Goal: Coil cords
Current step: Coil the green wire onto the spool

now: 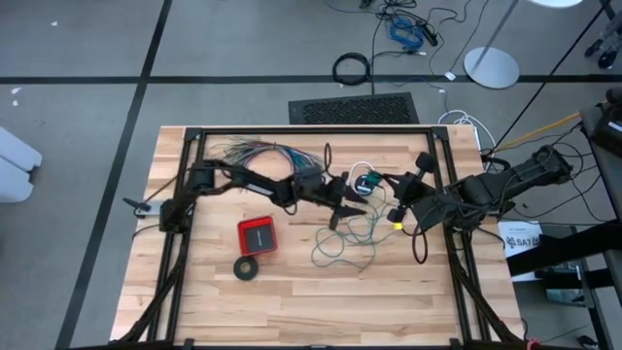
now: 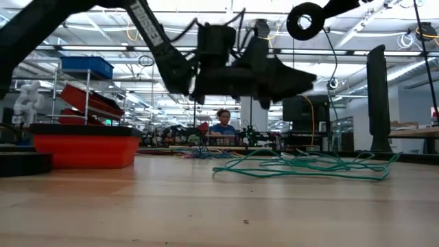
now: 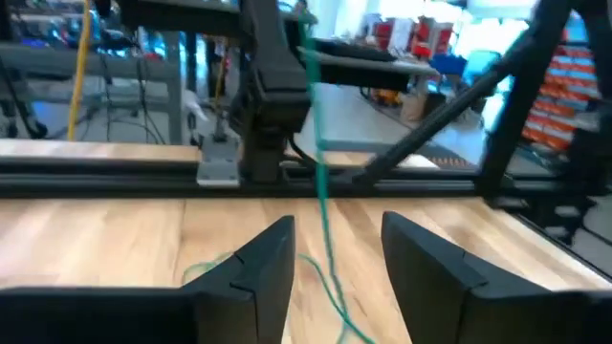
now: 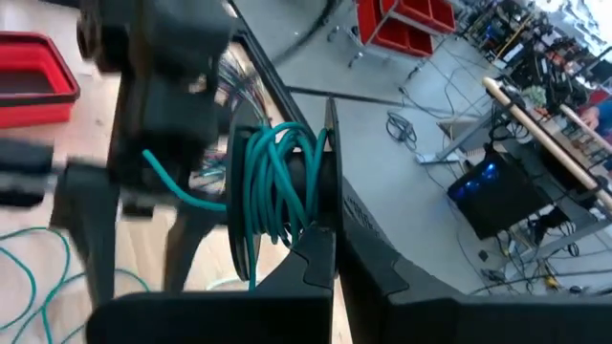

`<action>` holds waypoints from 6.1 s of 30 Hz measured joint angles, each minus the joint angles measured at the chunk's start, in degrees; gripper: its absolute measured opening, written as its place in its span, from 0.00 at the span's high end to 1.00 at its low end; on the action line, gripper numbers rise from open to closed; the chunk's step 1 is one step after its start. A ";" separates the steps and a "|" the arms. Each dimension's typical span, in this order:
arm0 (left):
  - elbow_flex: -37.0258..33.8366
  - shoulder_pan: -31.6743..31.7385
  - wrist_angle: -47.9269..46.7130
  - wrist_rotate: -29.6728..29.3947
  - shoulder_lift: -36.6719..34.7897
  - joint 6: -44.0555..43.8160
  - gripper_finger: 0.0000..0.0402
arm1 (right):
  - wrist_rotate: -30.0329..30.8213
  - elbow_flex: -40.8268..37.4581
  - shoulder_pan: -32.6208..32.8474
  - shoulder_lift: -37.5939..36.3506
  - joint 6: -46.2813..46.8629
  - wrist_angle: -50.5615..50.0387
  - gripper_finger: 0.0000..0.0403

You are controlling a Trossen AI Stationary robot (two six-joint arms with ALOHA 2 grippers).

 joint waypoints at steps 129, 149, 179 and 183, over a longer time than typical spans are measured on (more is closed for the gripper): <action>9.95 -1.00 -18.17 -16.81 -12.95 13.59 0.94 | 26.08 1.14 -4.35 11.50 29.41 -3.01 1.00; 9.81 -2.90 -10.13 -16.42 -10.72 11.23 0.94 | 23.47 1.14 -3.37 6.75 27.77 3.62 1.00; 9.76 3.56 -4.16 -10.94 -5.57 9.18 0.78 | 14.67 1.14 3.19 -3.66 10.93 18.60 1.00; 9.76 4.32 -5.08 -10.96 -5.57 9.28 0.77 | 14.47 1.14 3.88 -4.24 9.97 18.93 1.00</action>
